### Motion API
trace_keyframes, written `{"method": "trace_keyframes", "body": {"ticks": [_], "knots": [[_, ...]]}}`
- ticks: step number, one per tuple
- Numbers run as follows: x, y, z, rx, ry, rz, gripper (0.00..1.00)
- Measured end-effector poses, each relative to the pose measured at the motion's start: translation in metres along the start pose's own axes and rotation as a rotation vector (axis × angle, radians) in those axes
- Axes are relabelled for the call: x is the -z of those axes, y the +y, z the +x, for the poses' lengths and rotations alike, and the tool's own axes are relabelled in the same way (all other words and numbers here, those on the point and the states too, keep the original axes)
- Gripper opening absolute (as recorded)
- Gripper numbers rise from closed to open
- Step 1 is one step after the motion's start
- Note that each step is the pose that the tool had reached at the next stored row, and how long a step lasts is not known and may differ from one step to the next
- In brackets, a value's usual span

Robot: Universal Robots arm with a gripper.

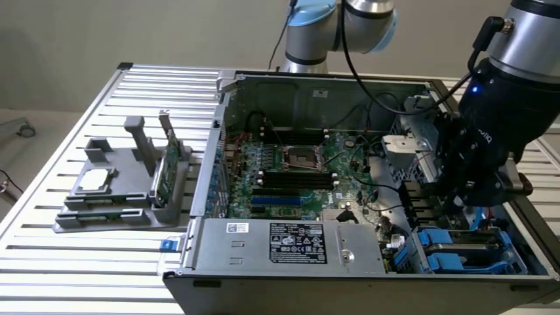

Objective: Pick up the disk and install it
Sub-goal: 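Insert the second disk wire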

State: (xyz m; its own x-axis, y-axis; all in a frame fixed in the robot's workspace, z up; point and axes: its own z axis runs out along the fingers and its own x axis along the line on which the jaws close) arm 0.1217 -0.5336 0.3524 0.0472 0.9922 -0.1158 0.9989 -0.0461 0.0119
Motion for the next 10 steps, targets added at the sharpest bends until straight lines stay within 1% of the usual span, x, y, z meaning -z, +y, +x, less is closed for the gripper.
{"method": "trace_keyframes", "body": {"ticks": [2, 3, 4, 8, 10], "knots": [[0.001, 0.0, 0.0017, 0.005, -0.0056, -0.0028, 0.37], [0.0015, -0.0001, 0.0028, 0.006, -0.0092, -0.0031, 0.37], [0.0016, -0.0001, 0.0034, 0.006, -0.0113, -0.0032, 0.37], [0.002, -0.0001, 0.0041, 0.006, -0.0117, -0.0043, 0.37], [0.0072, -0.0002, 0.0059, 0.006, -0.0122, -0.0045, 0.37]]}}
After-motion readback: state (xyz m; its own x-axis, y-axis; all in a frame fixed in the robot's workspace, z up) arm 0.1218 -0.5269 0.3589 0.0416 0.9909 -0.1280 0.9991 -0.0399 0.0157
